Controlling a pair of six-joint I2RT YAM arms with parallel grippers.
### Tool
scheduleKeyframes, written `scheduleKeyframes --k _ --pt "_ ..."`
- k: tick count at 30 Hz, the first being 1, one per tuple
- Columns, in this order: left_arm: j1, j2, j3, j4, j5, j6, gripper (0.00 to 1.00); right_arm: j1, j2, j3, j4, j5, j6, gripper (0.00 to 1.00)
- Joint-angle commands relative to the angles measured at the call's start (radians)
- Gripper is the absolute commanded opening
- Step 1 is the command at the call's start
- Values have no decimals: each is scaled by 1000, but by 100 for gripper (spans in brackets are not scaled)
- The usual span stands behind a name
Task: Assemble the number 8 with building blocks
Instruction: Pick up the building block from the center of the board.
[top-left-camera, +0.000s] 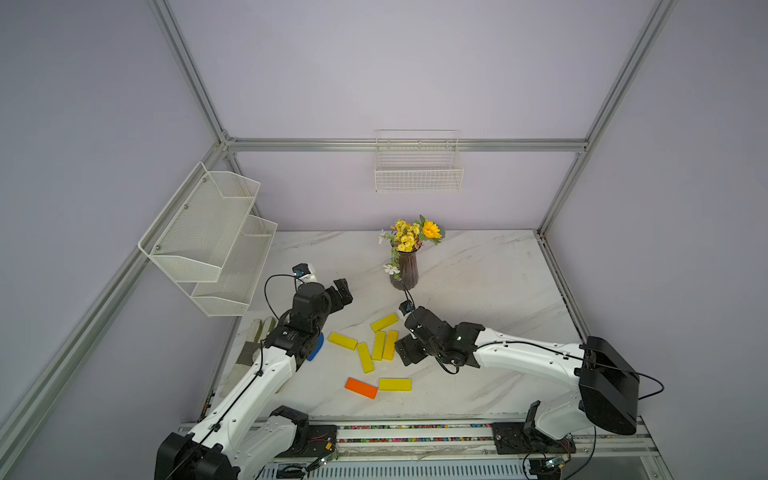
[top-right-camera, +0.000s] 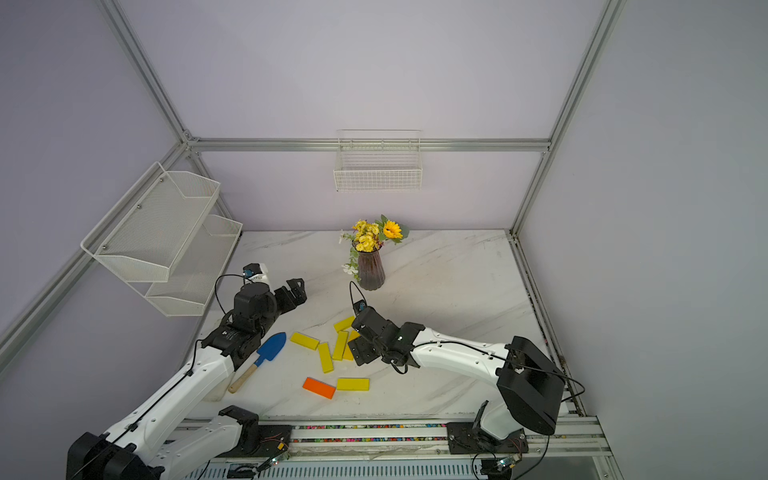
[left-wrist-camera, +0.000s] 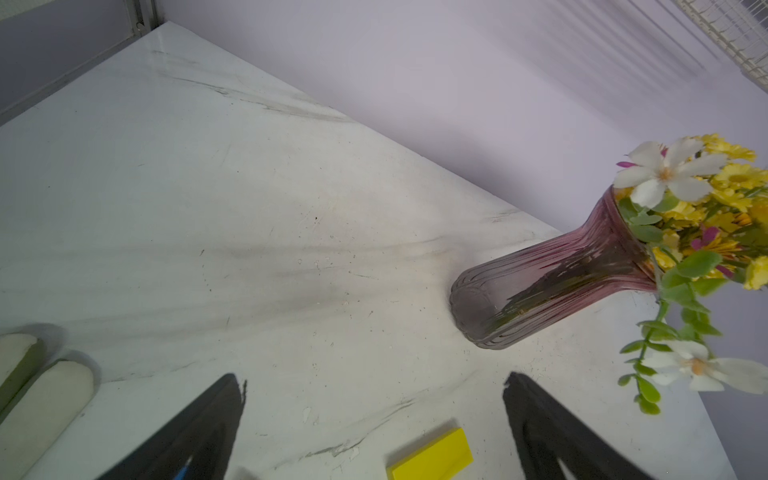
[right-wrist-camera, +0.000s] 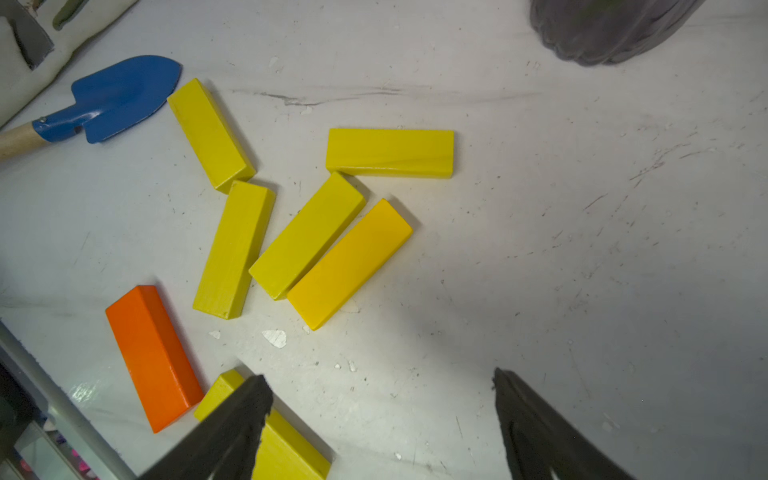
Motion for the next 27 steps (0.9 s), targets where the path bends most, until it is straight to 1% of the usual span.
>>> scheduleKeyframes --k 1,5,10,14,17,27 --pt "-5 -32 -16 4 3 -18 100 -7 27 54 -16 -5 95 88" --pt "-7 -44 -31 17 -3 -19 100 -7 141 162 -76 57 276 87" --pt "-8 -34 -16 16 4 -1 100 -7 269 236 -92 46 373 85" --pt "-8 -33 -16 17 -2 11 100 -8 322 239 -58 13 388 84" --pt "-8 -32 -19 21 2 13 100 -11 354 249 -69 15 399 82" --pt "-10 -43 -43 38 1 12 100 -21 387 244 -39 -6 398 78"
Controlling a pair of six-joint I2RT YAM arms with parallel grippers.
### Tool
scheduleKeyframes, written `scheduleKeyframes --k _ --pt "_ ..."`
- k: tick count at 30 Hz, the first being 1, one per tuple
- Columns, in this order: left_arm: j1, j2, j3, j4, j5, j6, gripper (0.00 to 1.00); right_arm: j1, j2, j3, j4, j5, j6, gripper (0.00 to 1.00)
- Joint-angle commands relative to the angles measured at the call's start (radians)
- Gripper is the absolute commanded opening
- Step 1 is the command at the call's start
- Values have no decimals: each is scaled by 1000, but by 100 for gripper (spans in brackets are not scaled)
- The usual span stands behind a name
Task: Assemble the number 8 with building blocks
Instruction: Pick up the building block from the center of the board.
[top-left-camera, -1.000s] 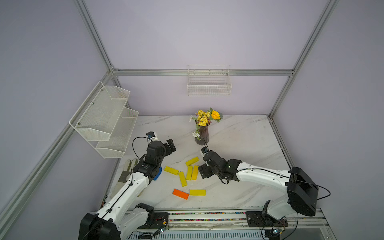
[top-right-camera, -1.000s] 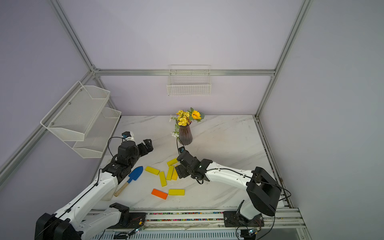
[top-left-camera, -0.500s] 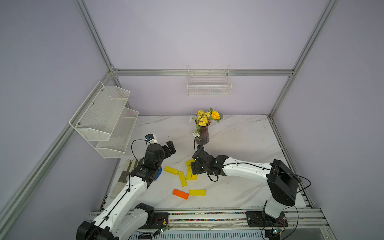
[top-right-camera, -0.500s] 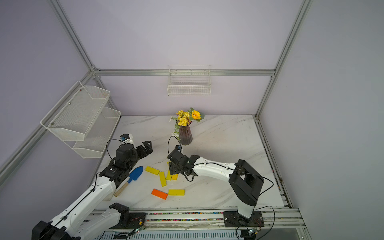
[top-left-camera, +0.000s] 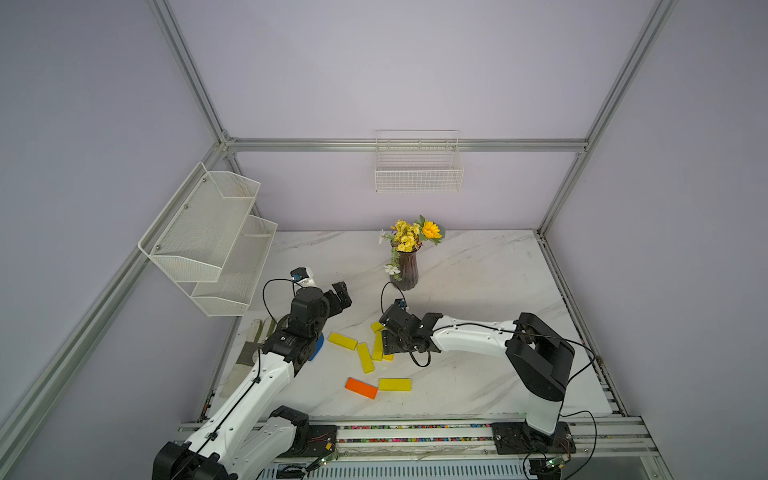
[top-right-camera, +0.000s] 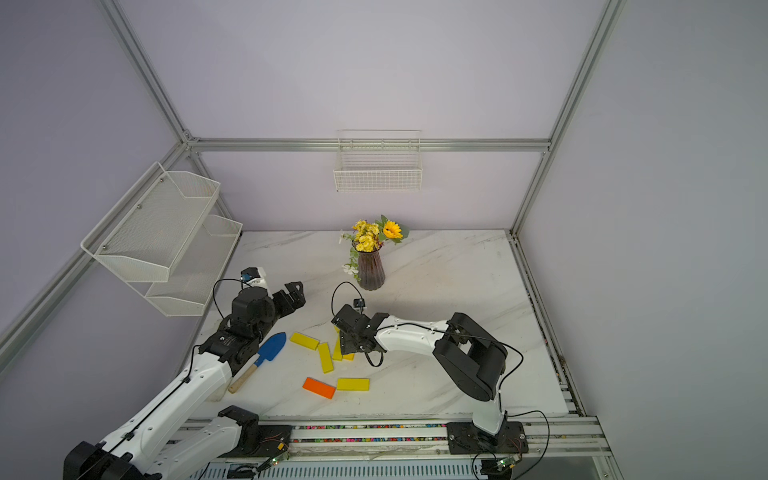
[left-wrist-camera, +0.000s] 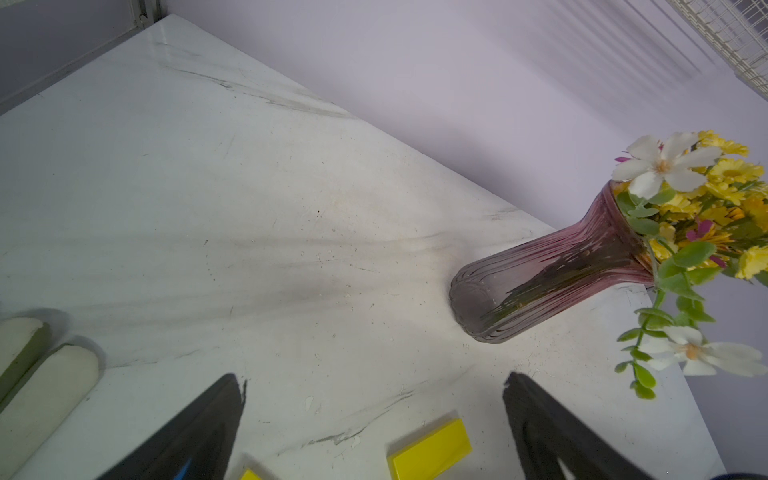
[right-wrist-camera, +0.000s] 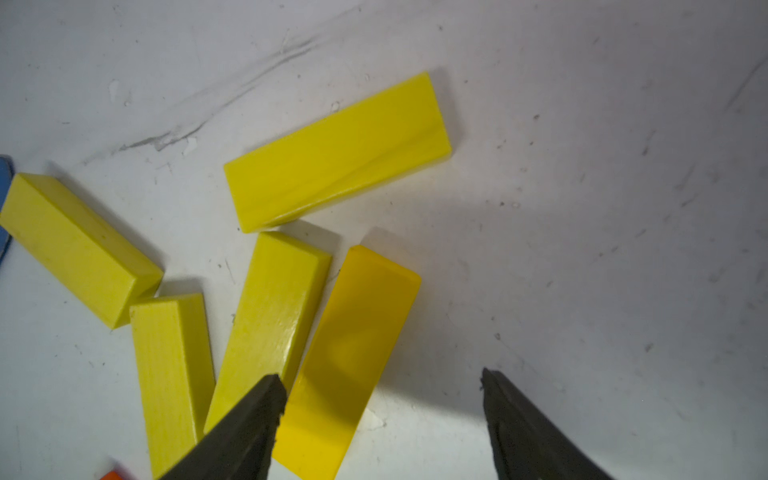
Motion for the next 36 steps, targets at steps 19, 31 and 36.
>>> scheduleKeyframes --k 19,31,36 --pt "-8 28 3 63 8 24 100 -23 95 58 15 -24 -4 71" --pt "-8 29 5 69 -1 27 100 -23 62 -6 -73 3 -13 53" --pt "-9 32 4 73 -3 26 100 -23 96 24 -87 -9 -32 40"
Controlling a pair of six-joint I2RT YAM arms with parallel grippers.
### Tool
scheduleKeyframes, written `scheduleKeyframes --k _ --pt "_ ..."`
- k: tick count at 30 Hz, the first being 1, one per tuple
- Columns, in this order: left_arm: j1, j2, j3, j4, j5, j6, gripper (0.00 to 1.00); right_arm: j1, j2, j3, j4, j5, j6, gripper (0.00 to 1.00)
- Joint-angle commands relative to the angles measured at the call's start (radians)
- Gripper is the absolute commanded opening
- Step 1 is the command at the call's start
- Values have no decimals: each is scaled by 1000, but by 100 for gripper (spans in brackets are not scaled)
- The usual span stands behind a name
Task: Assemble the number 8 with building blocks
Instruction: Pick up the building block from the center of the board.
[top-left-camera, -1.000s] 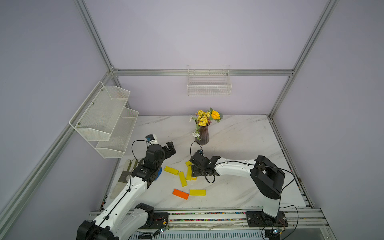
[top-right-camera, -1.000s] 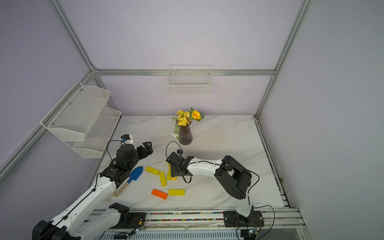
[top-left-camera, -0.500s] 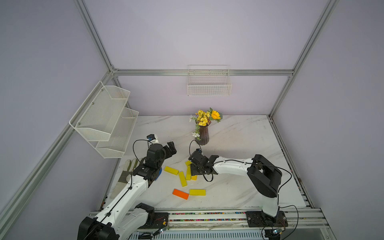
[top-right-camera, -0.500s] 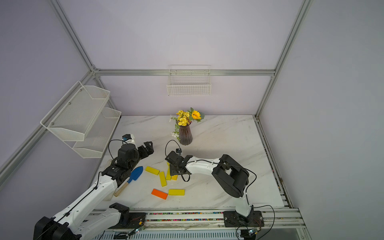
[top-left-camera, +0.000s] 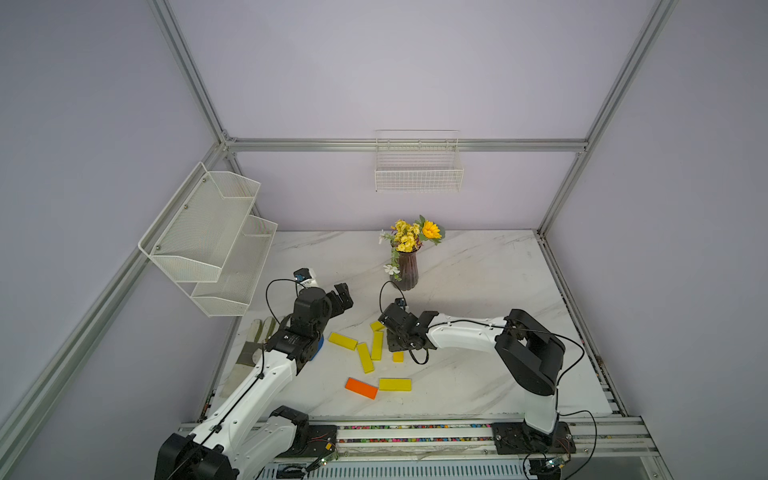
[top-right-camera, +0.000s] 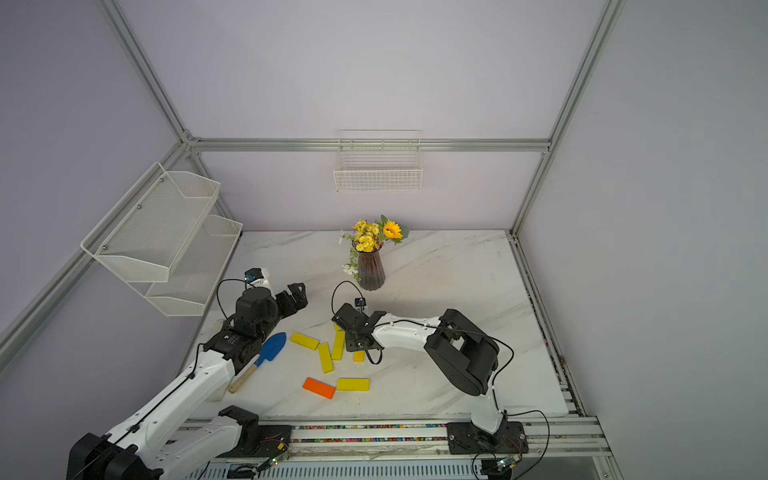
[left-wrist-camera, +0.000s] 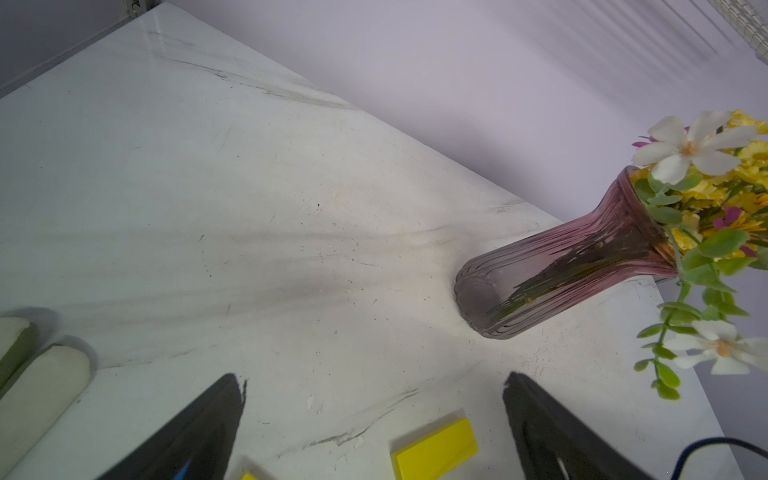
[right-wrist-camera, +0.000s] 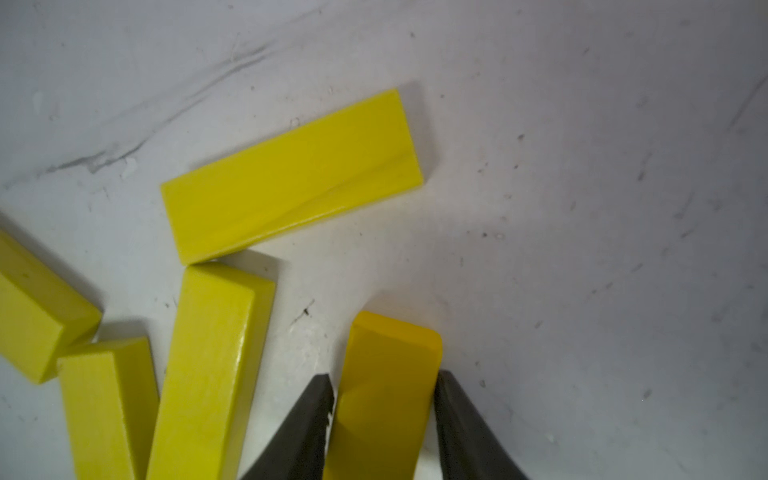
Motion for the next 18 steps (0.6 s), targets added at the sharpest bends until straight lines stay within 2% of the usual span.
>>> scheduleKeyframes --k 1,7,12,18 --pt "-6 0 19 38 -5 19 100 -4 48 10 -88 -19 -9 36" --pt "-6 -7 13 41 -9 18 100 -4 52 31 -114 37 -2 0" --pt "-5 -7 14 42 -5 19 100 -52 -34 16 -127 105 37 0" --pt "-7 -11 9 45 -6 18 100 -189 -102 -6 -121 110 15 0"
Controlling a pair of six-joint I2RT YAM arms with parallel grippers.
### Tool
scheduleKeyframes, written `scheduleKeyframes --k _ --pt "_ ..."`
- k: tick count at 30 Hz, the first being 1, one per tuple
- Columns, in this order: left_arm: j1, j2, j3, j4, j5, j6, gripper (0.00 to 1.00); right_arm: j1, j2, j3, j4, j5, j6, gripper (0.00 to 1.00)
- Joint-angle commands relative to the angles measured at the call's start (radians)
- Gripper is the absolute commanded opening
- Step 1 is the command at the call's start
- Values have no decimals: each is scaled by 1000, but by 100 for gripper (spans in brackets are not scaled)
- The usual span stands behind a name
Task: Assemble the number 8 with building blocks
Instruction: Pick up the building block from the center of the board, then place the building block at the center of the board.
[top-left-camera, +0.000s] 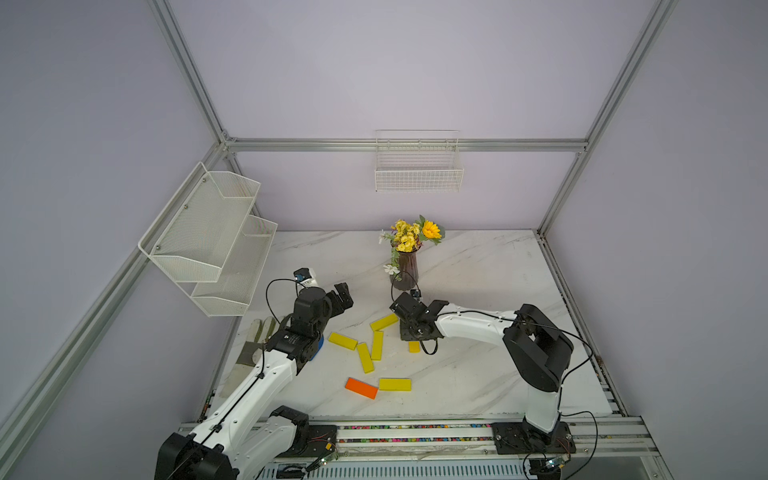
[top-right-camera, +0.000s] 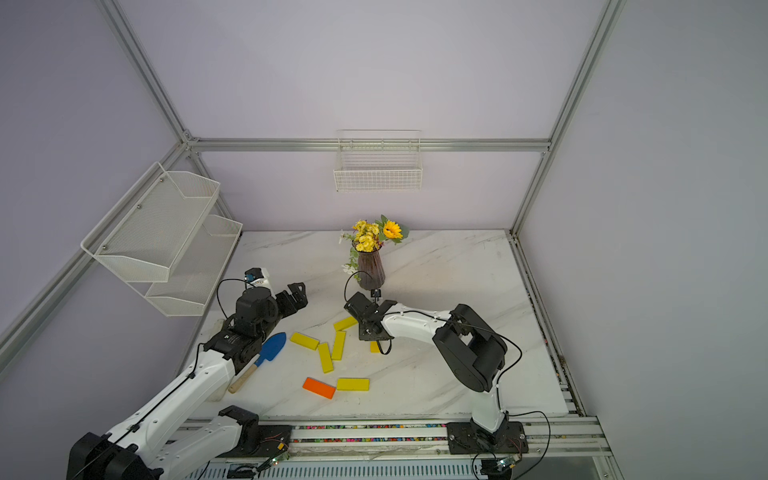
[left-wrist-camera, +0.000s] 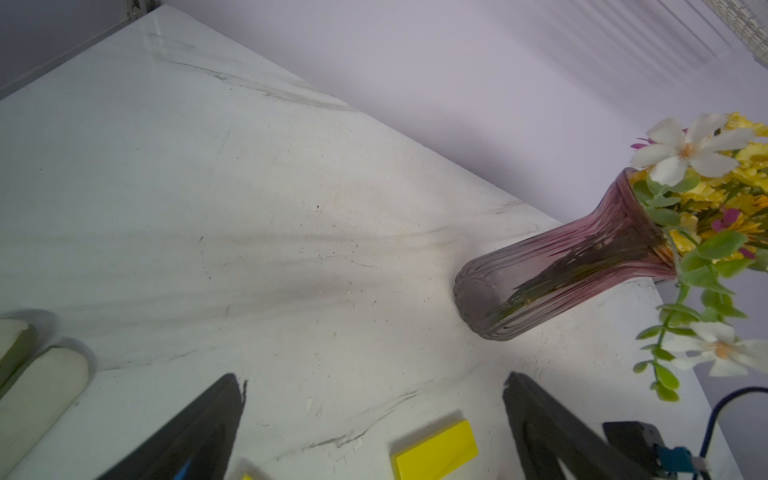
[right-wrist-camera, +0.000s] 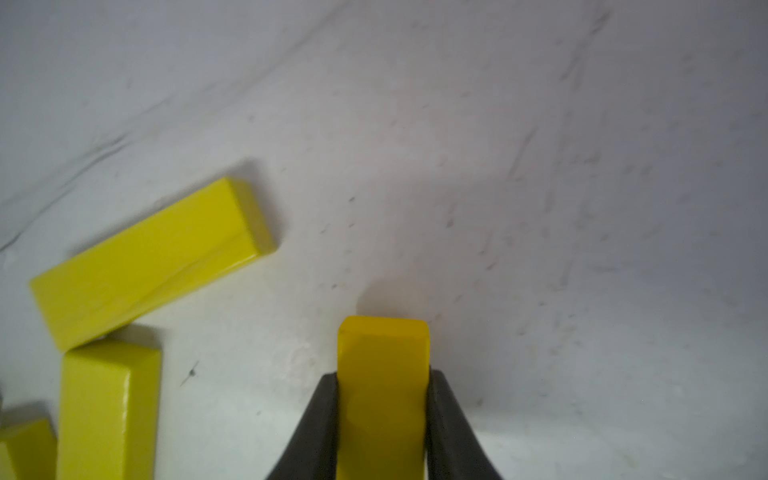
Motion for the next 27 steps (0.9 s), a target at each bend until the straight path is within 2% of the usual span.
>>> scheduleKeyframes --k 1,10,17,27 --pt "-7 -12 8 44 -4 18 100 -63 -56 -7 -18 41 -17 0" --pt "-8 4 10 52 -4 17 100 -155 4 40 20 14 -126 0" --pt "-10 8 11 57 -9 18 100 -158 44 62 44 -38 -171 0" --pt "-13 8 8 59 -7 22 100 -160 80 59 65 -94 -170 5"
